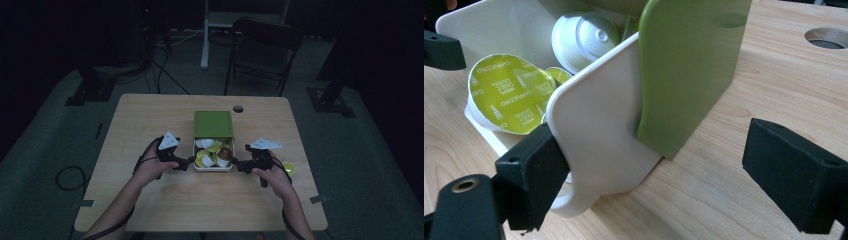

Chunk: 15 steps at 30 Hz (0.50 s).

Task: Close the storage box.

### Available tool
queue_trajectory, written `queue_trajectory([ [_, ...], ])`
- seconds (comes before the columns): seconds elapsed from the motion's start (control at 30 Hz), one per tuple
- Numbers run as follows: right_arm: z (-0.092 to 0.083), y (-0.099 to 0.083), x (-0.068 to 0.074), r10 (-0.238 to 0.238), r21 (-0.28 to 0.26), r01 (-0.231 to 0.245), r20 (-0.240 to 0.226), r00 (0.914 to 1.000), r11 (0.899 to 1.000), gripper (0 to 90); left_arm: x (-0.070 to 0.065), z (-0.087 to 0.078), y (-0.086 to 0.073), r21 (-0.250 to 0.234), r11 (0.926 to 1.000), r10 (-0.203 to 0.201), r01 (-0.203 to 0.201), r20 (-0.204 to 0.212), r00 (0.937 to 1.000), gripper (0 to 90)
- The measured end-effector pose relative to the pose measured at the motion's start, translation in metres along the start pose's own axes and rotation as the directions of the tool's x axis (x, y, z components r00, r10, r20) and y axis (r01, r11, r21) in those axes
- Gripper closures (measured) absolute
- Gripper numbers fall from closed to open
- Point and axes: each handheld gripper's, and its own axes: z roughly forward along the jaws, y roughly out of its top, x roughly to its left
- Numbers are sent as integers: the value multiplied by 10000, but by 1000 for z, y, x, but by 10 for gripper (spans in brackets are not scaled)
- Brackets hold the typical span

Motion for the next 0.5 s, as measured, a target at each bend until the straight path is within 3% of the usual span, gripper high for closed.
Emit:
queue_trajectory([
  [0.37, 5, 3, -5, 214, -40, -214, 173, 9996, 9998, 122, 7, 5, 2, -30, 9996, -273, 273, -31, 9996, 15],
  [0.5, 7, 4, -6, 223, -67, -222, 230, 9995, 9997, 122, 7, 6, 3, -25, 9998, -189, 188, -168, 9997, 15],
])
